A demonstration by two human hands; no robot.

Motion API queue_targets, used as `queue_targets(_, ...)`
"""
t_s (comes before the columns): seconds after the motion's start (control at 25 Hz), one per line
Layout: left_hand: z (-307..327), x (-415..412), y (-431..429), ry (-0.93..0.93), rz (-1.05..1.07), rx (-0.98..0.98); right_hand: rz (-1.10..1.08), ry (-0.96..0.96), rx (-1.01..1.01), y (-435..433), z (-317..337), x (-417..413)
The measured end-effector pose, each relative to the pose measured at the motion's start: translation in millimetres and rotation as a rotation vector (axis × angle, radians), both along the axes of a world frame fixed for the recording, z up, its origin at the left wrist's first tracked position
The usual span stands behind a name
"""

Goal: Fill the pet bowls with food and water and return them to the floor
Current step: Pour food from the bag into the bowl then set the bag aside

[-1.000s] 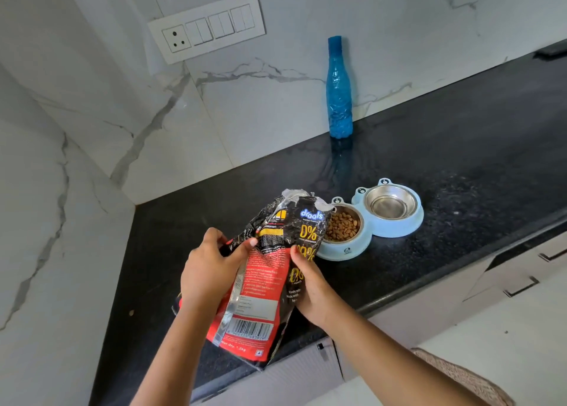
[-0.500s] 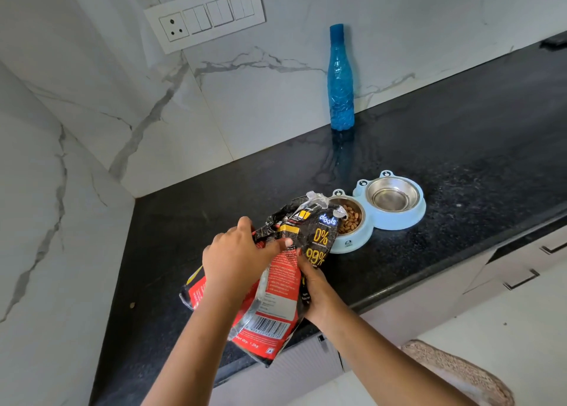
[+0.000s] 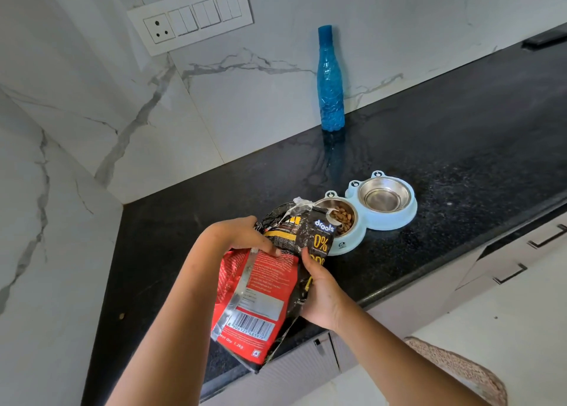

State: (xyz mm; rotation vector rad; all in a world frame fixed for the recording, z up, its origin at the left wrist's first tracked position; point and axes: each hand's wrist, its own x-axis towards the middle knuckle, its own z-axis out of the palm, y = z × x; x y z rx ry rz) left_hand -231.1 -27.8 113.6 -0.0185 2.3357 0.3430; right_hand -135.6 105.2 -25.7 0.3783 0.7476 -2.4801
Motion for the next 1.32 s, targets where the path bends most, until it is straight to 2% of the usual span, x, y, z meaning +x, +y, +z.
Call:
queue_targets(0.16,-11,-5,-16,-0.040,0.110,0.187,-0.045,0.081,0.054,0,0,-4)
queue_targets(0.28,-16,-8,-24,-0.038,0.110,0.246,-0.125,0.085,0.091,3,5,-11)
queue_targets(0.4,-14,-10,-24,-0.069,0.143,0.303,-0.116,0.051,0.121,-1,9,-15)
queue_targets(0.68,-2,-18,-4,-0.293,0.026,0.301,-0.187,0.000,0.111,-16,10,-17)
queue_targets(0.8,-3,-19,-2,-0.325,0.007,0.295,-0.182,-0.002,0.108,-16,9,-17)
queue_targets(1.08,-14,-19,2,-0.197,0.041,0.314,-0.223,-0.008,0.043,-6,9,-13)
queue_targets(1.32,-21,-14,4,-0.004,0.007,0.349,-0.248,-0.019,0.105,-2,12,-11)
